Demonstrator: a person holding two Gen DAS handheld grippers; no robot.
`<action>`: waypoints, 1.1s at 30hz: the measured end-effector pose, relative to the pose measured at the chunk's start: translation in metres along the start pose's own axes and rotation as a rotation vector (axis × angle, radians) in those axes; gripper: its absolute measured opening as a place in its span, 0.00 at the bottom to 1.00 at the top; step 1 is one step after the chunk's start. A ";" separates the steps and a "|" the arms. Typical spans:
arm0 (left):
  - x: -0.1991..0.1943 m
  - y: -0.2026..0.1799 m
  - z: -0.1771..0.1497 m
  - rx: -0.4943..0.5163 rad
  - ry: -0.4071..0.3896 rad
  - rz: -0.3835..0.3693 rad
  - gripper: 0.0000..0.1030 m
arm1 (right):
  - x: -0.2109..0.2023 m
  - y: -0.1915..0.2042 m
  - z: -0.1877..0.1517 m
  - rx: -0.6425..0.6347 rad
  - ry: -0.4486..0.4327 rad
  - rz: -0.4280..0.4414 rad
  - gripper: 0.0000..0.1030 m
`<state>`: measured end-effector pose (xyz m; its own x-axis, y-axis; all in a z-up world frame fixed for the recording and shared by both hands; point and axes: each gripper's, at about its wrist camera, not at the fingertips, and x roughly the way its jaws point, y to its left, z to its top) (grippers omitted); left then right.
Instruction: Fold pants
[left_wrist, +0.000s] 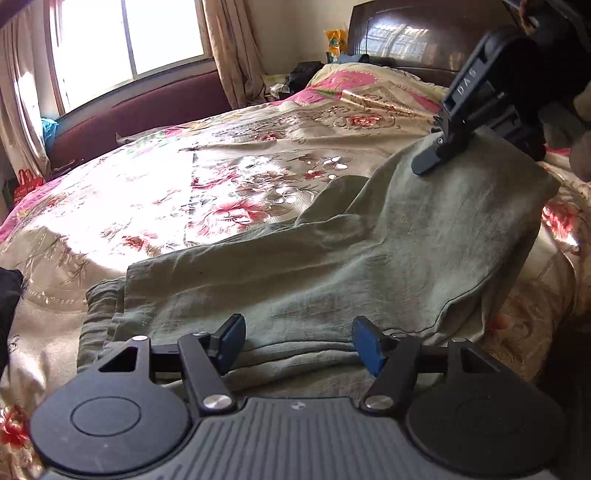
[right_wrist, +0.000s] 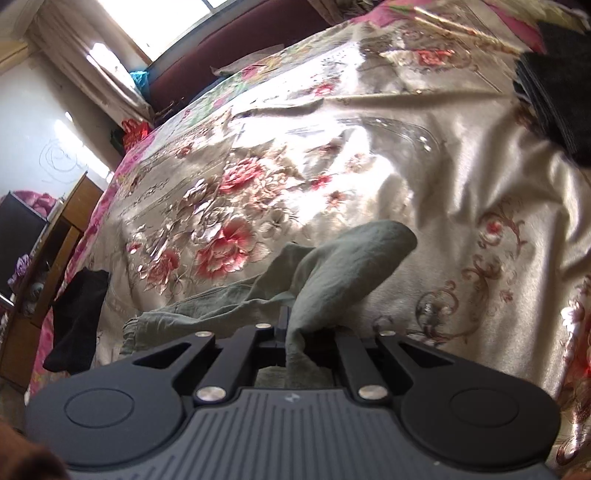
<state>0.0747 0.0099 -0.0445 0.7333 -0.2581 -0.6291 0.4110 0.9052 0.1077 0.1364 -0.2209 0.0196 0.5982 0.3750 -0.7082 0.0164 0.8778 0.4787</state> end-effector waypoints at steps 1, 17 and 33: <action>-0.003 0.004 -0.002 -0.021 -0.010 0.002 0.76 | 0.002 0.021 0.002 -0.046 0.004 -0.007 0.04; -0.053 0.080 -0.030 -0.270 -0.116 0.047 0.75 | 0.128 0.222 -0.055 -0.440 0.197 0.002 0.04; -0.078 0.109 -0.048 -0.345 -0.125 0.056 0.75 | 0.087 0.234 -0.044 -0.218 0.158 0.275 0.33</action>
<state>0.0366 0.1448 -0.0204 0.8185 -0.2248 -0.5287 0.1770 0.9742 -0.1402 0.1567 0.0300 0.0471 0.4256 0.6318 -0.6479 -0.3082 0.7743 0.5527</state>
